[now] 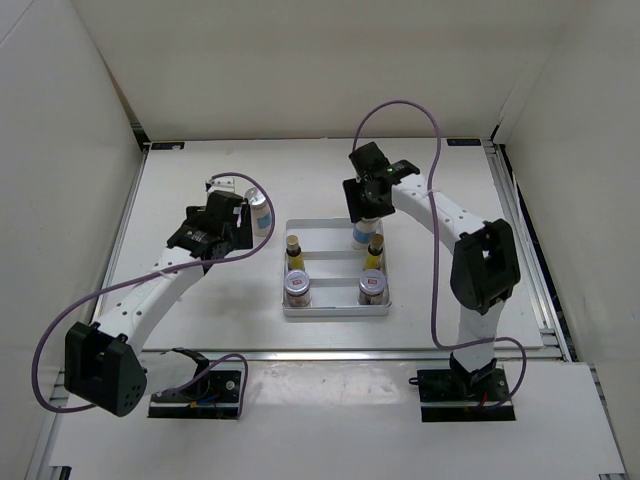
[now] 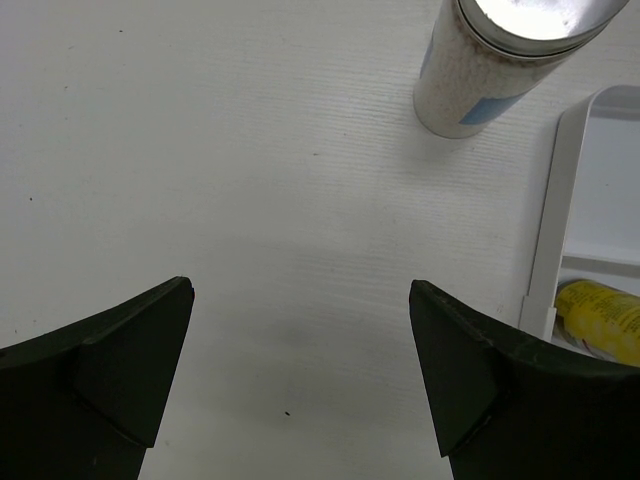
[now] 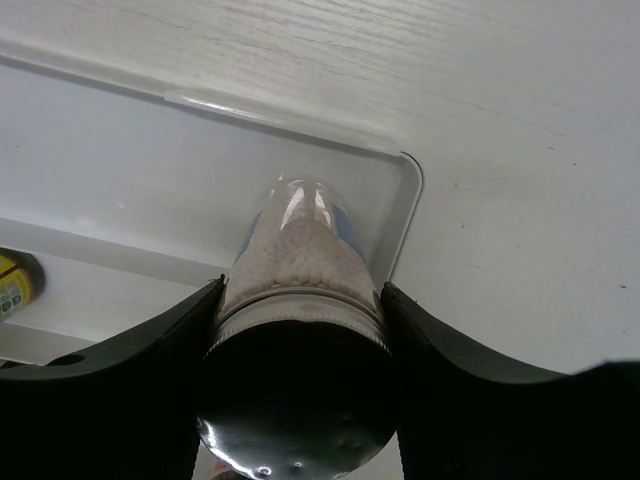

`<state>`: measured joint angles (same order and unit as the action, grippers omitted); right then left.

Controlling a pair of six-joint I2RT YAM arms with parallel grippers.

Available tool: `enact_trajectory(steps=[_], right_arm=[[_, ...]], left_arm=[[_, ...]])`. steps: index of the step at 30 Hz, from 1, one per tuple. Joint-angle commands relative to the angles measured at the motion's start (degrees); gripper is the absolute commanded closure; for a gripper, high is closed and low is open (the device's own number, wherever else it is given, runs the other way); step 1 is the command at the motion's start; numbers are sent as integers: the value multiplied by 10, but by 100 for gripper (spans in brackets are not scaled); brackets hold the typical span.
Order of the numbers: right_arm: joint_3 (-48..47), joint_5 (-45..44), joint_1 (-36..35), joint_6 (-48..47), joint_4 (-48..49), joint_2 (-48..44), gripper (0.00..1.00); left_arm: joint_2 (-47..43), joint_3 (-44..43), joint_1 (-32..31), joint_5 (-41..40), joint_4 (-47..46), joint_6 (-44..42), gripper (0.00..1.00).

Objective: Organize the condiment bottles

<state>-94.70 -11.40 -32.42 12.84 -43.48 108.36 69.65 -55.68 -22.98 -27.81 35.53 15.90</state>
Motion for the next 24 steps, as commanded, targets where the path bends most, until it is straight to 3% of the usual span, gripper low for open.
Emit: enact_trajectory(steps=[1,2,3,5,11,13,24], right_arm=[[-16,-12,-1,-4,29,-7,35],[-16,-12,-1,1,29,-7,30],[-24,-12,-1,1,29,-7,17],[-36,-27,-1,21,16,-12,1],[-82,-2,4,35,-12,-49,0],[-74,15,4,35,-13,-94,0],[38,34,10,35,-7,-243,0]], left_arm=[[-4,-26,1,18,-5,2,0],[2,-33,1,39,-5,2,0],[9,-51,1,45,-5,2,0],[18,-74,1,50,-5,2,0],[93,-194,1,57,-17,16,0],[189,-274,1,69,-17,-5,0],[320,-324,43,116,-12,5,0]])
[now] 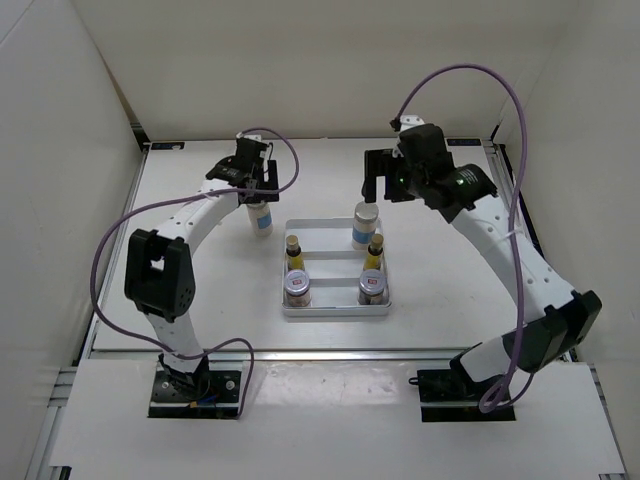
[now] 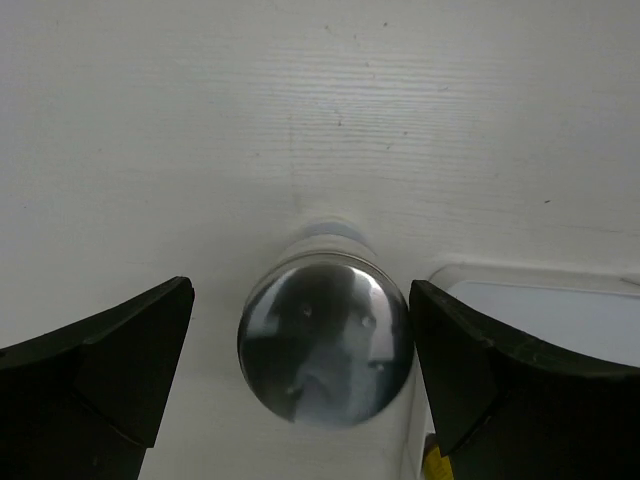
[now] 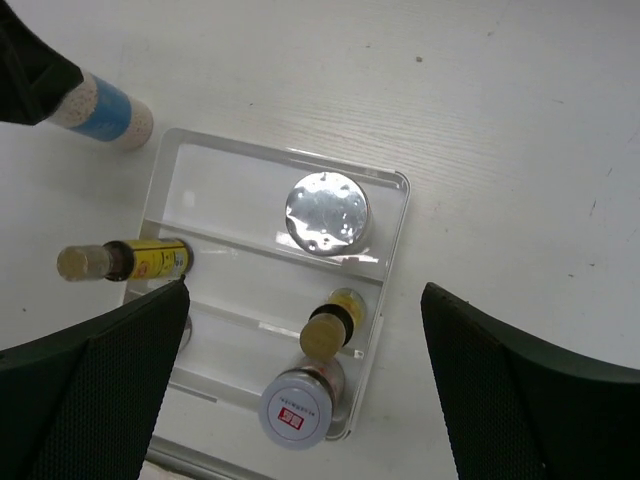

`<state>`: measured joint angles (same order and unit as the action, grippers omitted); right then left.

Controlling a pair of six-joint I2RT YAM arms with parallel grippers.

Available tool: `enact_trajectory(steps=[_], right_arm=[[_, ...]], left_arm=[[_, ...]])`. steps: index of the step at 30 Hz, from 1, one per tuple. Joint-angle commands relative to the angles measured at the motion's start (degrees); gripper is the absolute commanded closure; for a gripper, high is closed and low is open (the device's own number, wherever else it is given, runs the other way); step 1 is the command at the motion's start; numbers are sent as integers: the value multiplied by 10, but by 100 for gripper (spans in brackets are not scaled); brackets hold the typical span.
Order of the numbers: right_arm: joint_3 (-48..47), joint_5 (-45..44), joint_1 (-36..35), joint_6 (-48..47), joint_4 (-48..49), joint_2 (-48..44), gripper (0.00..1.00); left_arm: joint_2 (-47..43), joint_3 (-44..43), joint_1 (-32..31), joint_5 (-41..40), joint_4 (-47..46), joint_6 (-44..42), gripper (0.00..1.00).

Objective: Organize the condiment bottles

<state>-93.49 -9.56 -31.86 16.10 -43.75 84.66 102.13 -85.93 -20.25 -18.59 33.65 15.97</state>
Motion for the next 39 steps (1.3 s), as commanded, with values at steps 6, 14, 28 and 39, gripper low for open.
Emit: enact_trajectory(steps=[6,14,28,39], right_arm=[[47,15,4,-9,-5,-30,0],[71,15,4,-14,-10,-54,0],[116,4,9,-19,-10,-93,0],[132,-12,9,-14,-21,-123,0]], left_arm=[[31,-27,52,76,7,16,0],[12,-44,52,121,12,16,58],[-62,-172,-71,166,36,-28,87],[-62,-33,-124,143,29,-5,89]])
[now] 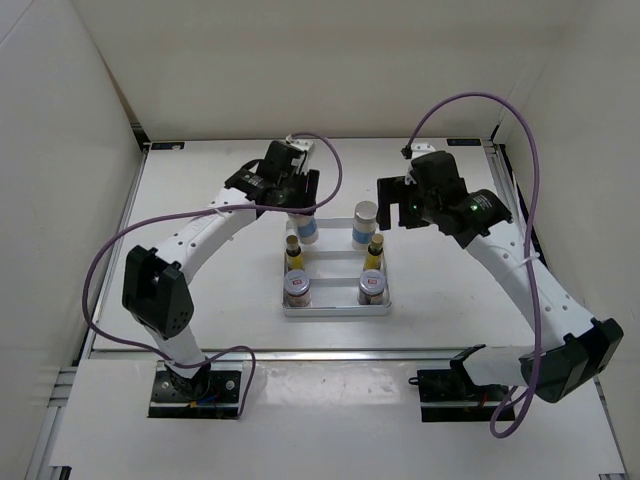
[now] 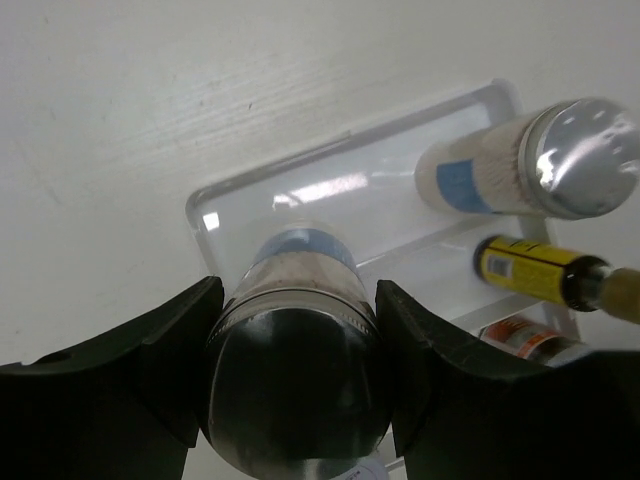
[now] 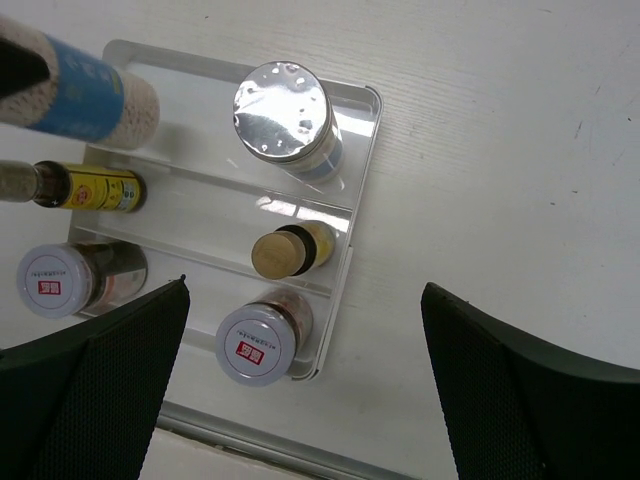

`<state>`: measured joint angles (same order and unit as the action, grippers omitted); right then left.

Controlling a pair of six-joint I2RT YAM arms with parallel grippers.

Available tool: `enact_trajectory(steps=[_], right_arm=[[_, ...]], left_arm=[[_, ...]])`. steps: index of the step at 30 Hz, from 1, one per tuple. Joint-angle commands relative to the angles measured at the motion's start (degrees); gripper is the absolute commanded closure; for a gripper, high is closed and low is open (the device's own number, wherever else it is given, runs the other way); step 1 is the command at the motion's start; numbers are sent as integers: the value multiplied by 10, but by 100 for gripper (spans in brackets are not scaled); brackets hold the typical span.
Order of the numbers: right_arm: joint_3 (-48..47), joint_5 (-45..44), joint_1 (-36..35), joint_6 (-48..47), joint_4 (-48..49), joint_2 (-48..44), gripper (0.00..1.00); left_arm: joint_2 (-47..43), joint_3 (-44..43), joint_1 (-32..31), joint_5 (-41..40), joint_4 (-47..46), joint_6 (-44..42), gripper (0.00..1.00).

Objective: Organize the condiment bottles

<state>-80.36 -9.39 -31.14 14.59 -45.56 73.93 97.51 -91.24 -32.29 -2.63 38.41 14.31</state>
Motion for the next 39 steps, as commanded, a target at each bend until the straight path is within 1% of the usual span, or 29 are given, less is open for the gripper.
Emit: enact_trajectory(steps=[1,7,9,12,13,15,16,19,21,22,25,27,30,31,33,34,35,36,37,38,39], right_arm=[[1,-13,2,1,-8,-21,0],[13,-19,2,1,-8,-33,0],[13,-19,2,1,-14,-38,0],[13,-19,2,1,-19,-38,0],[13,-19,2,1,-19,-43,0],[18,-19,2,6,-19,-43,0],[18,-19,2,6,-19,-43,0],[18,-12,2,6,-19,-43,0],[18,-12,2,6,-24,-43,0],[18,-12,2,6,-24,-43,0],[12,-21,7,6,-30,-43,0],[6,-37,7,12,-37,-38,0],[-7,-71,7,12,-44,-24,0],[-7,-77,7,12,-50,-24,0],[-14,-90,7,12,-56,-11,0],[-22,-90,7,12,-61,-11,0],[-28,-95,7,12,-61,-11,0],[-28,-95,7,12,-61,-11,0],[-28,-95,7,12,-61,-11,0],[-28,-95,7,12,-61,-17,0],[-19,-95,7,18,-61,-22,0]], left_arm=[[-16,28,-10,-17,-19,12,89],[-2,77,-15,-22,-55,17,89],[5,84,-15,-40,-55,17,86],[16,84,-22,-63,-61,17,72],[24,84,-22,-63,-61,17,65],[35,84,-22,-69,-61,12,59],[43,76,-22,-69,-61,12,50],[57,56,-22,-74,-61,12,39],[63,44,-22,-79,-61,6,23],[69,26,-22,-90,-49,6,0],[64,-13,-22,-133,-10,6,0],[43,-45,-22,-170,-4,0,0],[-19,-83,-22,-206,-4,-34,0],[-54,-91,-22,-224,-4,-45,0],[-94,-91,-22,-243,-4,-76,0],[-143,-78,-22,-263,-21,-86,0],[-170,-58,-16,-269,-35,-94,0],[-196,-7,-10,-269,-47,-99,0],[-249,25,-3,-275,-74,-105,0],[-274,58,13,-275,-83,-105,0],[-296,119,21,-270,-89,-111,0]])
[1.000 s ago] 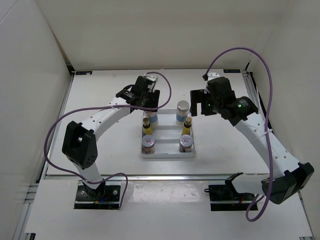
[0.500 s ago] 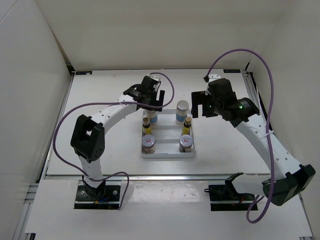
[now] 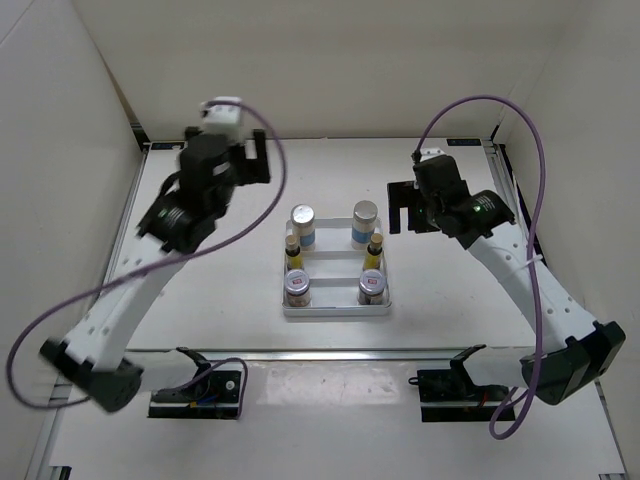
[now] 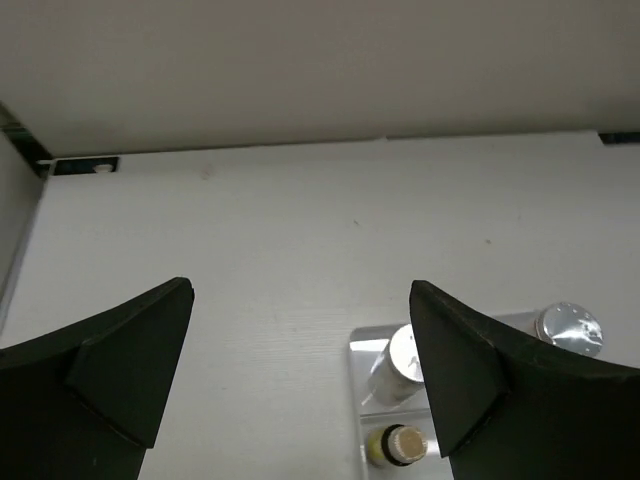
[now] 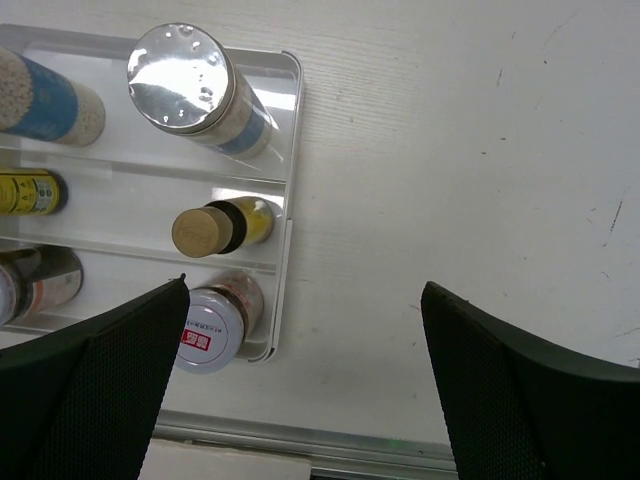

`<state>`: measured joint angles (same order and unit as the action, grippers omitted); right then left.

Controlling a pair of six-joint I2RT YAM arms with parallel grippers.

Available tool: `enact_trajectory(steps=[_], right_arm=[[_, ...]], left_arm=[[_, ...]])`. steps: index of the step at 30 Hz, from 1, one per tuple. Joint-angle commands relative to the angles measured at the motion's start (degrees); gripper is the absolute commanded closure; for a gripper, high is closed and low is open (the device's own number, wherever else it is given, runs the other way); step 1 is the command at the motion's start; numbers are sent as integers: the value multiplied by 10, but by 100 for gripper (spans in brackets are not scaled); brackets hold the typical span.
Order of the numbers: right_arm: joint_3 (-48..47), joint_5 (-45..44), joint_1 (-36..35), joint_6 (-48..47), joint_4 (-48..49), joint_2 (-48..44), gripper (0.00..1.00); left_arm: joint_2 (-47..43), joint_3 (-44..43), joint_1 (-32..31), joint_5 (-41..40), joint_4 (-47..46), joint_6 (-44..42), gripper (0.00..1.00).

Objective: Organize the condiment bottles

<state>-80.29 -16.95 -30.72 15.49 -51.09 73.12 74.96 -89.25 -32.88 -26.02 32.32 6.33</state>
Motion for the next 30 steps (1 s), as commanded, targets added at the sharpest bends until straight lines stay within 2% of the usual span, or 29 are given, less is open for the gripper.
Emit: enact_trajectory(steps=[1,3,6,13,18,22,25,27,30], right_arm=[[-20,-26,3,16,-1,-25,0],[7,-58,3,37,-1,-41,0],[32,-58,8,38,12,-75,0],[59,-146,8,38,12,-97,0],[59,-208,8,23,12,-91,0],[65,-250,8,63,-19,-85,0],[81,-238,30,105,-40,-74,0],[81,-192,47,131,-55,-67,0],[108,-174,58,137,-55,-67,0]], left_arm=[[-92,127,35,-36,-28,-32,0],[-148,212,53,-52,-33,-38,0],[-212,320,66,-96,-53,-49,0],[-332,457,78,-132,-53,-13,0],[-418,514,78,-153,-144,-44,0],[-424,531,78,-148,-165,-46,0],[-417,531,78,-148,-165,-40,0],[-417,526,78,-148,-165,-40,0],[-417,526,78,-153,-160,-34,0]])
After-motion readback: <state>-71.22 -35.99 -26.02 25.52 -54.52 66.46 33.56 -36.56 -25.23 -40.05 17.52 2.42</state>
